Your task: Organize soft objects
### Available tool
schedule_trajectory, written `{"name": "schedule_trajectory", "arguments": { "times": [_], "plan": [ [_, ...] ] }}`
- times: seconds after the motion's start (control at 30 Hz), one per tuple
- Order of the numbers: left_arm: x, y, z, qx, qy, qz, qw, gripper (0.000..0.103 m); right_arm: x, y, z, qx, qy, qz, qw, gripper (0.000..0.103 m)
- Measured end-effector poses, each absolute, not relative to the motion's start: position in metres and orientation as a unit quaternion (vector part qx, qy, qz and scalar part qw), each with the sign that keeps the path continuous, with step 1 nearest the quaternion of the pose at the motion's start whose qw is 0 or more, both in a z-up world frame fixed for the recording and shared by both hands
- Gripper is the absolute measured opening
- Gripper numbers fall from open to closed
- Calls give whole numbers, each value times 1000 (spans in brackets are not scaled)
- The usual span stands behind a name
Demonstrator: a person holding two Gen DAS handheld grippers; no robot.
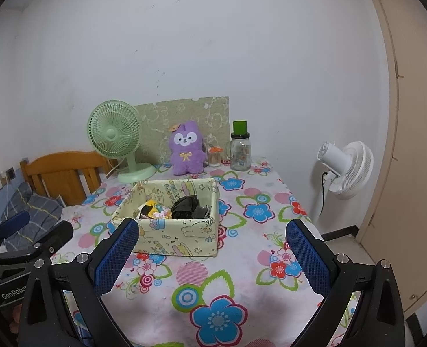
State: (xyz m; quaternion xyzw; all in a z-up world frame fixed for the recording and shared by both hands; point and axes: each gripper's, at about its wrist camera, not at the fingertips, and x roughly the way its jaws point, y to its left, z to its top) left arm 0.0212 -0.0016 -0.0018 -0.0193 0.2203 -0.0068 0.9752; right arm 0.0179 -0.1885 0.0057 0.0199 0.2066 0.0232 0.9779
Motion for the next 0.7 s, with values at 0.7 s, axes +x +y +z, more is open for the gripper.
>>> {"name": "schedule_trajectory", "arguments": {
  "times": [0.7],
  "plan": [
    [19, -3, 0, -17, 219, -11, 975, 103, 15, -190, 7, 21, 205, 26, 978, 103]
  ]
}}
